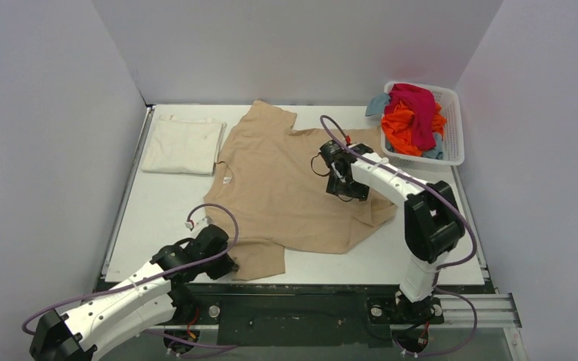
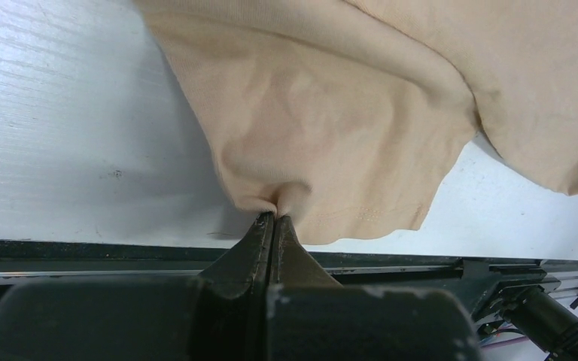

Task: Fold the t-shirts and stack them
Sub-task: Flatten out the tshirt

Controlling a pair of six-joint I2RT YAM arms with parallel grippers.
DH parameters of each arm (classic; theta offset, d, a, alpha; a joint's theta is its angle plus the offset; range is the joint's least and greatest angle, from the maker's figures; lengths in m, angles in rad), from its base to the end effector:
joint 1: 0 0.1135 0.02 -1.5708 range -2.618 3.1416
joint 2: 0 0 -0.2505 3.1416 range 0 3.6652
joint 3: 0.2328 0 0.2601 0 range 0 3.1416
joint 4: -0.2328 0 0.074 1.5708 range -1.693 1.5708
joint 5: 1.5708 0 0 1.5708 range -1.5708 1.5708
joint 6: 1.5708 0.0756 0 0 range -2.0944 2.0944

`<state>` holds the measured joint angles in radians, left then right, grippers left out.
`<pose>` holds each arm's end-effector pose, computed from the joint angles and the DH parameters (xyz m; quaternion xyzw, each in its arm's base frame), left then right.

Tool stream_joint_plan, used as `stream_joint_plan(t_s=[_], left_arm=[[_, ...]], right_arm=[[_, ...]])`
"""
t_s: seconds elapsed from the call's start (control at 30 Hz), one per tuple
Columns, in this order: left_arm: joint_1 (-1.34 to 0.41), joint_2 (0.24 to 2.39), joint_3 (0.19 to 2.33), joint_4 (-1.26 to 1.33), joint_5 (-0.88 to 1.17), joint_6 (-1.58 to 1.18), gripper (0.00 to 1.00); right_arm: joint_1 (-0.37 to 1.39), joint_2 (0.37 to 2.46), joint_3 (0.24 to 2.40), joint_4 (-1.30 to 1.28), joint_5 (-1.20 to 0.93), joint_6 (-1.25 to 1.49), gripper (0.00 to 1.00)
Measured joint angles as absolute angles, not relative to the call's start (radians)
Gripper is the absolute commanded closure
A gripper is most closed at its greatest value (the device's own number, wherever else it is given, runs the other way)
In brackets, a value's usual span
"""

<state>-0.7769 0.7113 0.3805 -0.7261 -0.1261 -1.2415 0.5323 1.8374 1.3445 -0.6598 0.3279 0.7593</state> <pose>0.1224 -0.1070 0.1218 -0.2378 0.9356 -0.1822 0.1866 0.3540 0.1802 0.1552 0.1430 0.9551 -0.0043 0.2596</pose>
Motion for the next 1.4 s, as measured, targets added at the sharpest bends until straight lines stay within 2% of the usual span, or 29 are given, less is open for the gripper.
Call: stream_joint_plan(t_s=[0.2,0.33,0.53,0.77,0.83,0.9,0.97,1.13,1.33,1.4], left_arm=[[-0.767,0.708,0.381,-0.727,-0.127,-1.237,1.00],[-0.757,0.711,0.381,-0.727,-0.126,-1.227,1.00],[-0.746,0.732,0.381,-0.727,-0.123,-1.214,1.00],[-0.743,0.733,0.381,-0.726,-0.122,-1.214,1.00],[-0.742,0.729,0.381,-0.726,-0.122,-1.214,1.00],[-0.742,0.726,0.381,-0.726,-0.122,-1.214,1.00],[-0.742,0.726,0.381,-0.726,-0.122,-1.214,1.00],[-0.738,0.725,0.381,-0.729,-0.121,-1.214,1.00],[-0.738,0.701,0.381,-0.768,-0.114,-1.208,1.00],[-0.737,0.691,0.381,-0.787,-0.107,-1.202,1.00]], right_arm=[[0.526,1.528,1.130,-0.645,0.392,0.755,0.35],[0.488,1.350,0.955,-0.611,0.355,0.726,0.41],[0.365,1.392,0.861,-0.510,0.210,0.659,0.52],[0.339,1.500,0.867,-0.424,0.132,0.623,0.65],[0.339,1.505,0.857,-0.406,0.120,0.624,0.73],[0.339,1.505,0.845,-0.398,0.112,0.627,0.91],[0.339,1.505,0.831,-0.390,0.105,0.630,1.00],[0.334,1.480,0.816,-0.424,0.116,0.656,1.00],[0.241,1.283,0.724,-0.585,0.161,0.680,1.00],[0.191,1.229,0.692,-0.657,0.175,0.680,0.96]])
